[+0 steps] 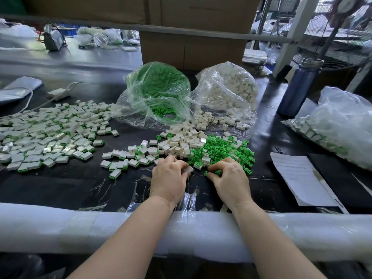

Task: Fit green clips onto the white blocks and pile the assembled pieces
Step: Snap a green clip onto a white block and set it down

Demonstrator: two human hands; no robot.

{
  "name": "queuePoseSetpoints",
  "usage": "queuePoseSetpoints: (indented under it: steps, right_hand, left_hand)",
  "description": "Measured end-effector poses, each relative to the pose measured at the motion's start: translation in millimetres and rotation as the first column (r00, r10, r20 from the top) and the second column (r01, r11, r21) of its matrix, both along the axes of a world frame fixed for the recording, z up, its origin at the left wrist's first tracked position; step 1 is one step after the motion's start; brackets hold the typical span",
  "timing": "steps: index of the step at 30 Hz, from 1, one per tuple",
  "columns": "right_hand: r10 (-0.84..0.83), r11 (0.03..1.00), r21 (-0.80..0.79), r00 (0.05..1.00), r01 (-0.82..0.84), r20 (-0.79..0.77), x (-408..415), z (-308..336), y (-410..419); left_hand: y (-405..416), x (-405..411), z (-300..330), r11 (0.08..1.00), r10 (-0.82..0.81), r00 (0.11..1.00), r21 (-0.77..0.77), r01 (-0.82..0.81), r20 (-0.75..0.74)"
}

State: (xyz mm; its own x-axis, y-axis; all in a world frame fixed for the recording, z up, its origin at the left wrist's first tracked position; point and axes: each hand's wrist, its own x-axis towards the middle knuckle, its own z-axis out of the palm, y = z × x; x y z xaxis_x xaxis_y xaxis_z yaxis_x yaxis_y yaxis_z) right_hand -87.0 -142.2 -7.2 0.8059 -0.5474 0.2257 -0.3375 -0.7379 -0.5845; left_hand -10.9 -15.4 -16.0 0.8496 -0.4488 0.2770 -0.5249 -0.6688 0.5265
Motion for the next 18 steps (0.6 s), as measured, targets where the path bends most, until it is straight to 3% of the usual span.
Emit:
queuePoseSetpoints:
  steps: [4, 7, 13, 18]
  right_hand:
    - [0.019, 1.000, 0.014, 1.000, -0.019, 0.020, -0.4, -0.7, -0.3]
    - [0.034, 0.999, 0.027, 0.998, -0.036, 0.061, -0.2, -0.9, 0.4]
    - [0.065, 0.961, 0.245, 0.966, -0.128, 0.249, -1.8, 2.8, 0.8]
    - [0.047, 0.919, 0.357, 0.945, -0.168, 0.323, -2.5, 5.1, -0.6]
  left_hand:
    - [0.9, -1.9, 3.0, 0.999, -0.028, 0.999, -0.017, 0.028, -0.033]
    - [1.9, -4.6, 6.8, 0.987, -0.098, 0.992, -0.133, 0.087, -0.078]
    - [1.6, -5.4, 8.4, 0.932, -0.229, 0.969, -0.309, 0.190, -0.093]
    - [1.9, -3.6, 7.1, 0.893, -0.284, 0.926, -0.420, 0.161, -0.250]
